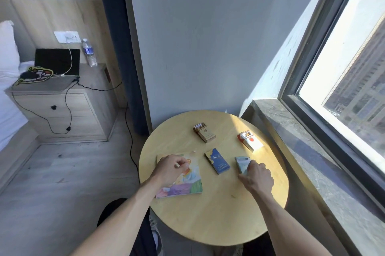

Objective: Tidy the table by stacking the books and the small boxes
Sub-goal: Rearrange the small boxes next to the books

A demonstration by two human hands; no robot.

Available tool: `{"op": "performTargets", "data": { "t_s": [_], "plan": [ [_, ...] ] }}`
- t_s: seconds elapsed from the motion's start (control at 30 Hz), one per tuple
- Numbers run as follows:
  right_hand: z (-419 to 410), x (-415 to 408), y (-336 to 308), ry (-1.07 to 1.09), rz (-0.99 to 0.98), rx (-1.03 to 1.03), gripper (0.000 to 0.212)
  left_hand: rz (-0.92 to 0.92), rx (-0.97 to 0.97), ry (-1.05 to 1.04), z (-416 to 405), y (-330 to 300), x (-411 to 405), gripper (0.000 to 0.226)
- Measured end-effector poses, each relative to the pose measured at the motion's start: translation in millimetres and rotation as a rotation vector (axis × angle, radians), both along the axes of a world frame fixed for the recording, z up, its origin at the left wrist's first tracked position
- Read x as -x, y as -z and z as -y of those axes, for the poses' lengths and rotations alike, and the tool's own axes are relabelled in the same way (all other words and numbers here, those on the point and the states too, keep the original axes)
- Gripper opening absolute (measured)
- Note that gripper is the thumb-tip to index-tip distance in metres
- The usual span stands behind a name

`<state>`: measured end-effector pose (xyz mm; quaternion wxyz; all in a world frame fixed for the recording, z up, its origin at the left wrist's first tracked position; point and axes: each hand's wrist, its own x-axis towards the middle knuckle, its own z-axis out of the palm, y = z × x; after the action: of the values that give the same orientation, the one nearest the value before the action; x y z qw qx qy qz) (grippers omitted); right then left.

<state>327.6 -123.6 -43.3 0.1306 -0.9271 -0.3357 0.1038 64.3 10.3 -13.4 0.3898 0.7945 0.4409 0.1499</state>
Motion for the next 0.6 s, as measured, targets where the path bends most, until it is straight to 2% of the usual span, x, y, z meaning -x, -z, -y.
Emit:
{"op": "performTargets", "data": {
  "t_s": [0.17, 0.37, 0.6],
  "plan": [
    [-20, 28, -40, -0.229, -0.013, -0.162, 0.04, 0.116, 0.032, -0.093, -6, -14, -3, 0.011],
    [-33, 81, -79, -0.623, 0.011, -0.27, 0.048, 0.269, -0.02, -0.315, -15, -45, -10, 0.016],
    [-32, 99, -90, -0.722, 0.115, -0.297, 0.048, 0.282, 0.093, -0.358, -17, -42, 1, 0.011]
  ]
}}
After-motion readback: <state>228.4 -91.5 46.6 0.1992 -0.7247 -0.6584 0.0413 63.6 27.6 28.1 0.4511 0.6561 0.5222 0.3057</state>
